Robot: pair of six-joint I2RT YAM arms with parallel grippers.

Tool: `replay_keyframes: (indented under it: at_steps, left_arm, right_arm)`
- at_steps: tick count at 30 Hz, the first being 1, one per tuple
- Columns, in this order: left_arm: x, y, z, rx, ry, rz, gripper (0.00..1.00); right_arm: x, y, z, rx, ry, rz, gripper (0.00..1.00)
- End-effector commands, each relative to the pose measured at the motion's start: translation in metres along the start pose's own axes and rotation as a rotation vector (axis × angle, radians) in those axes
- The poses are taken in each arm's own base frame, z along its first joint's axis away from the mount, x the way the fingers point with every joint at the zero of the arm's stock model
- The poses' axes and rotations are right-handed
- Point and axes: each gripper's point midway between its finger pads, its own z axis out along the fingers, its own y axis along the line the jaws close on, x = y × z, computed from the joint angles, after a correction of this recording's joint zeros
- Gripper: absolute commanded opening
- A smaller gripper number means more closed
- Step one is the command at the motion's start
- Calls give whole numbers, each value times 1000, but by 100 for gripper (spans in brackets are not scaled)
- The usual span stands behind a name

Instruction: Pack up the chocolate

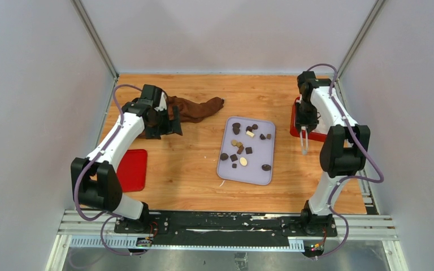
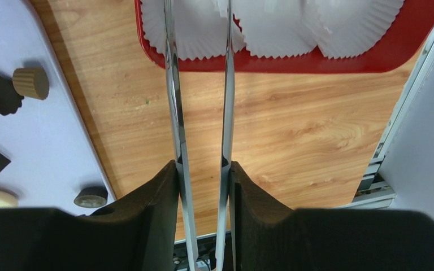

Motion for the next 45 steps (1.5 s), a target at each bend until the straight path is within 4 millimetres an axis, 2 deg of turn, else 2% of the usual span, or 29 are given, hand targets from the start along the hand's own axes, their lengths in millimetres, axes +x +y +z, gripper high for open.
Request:
replay_keyframes:
  at_steps: [1,12,20,24,30,45]
  left_arm:
    - [-7,1,-5,-12,-10,7,100]
    - [-12,-2,-5,-4,-15,-8,100]
    - [-17,-6,-6,6,-15,-12,100]
    - [-18,-5,-6,-3,-15,-7,100]
    - [-17,-5,-4,0,-7,-9,100]
    - [-14,-3,-2,-7,-1,0,100]
  right_arm:
    - [-19,-6,-4,-12,-36,5,1]
    - [-26,-6,16,-9,-3,-4,3]
    - [-30,0,28,-34,15,-13,11]
    - [-30,2,29,-45,18,-13,24]
    - [-30,1,29,-38,17,-9,35]
    - [-28,-5,26,-8,10,-11,40]
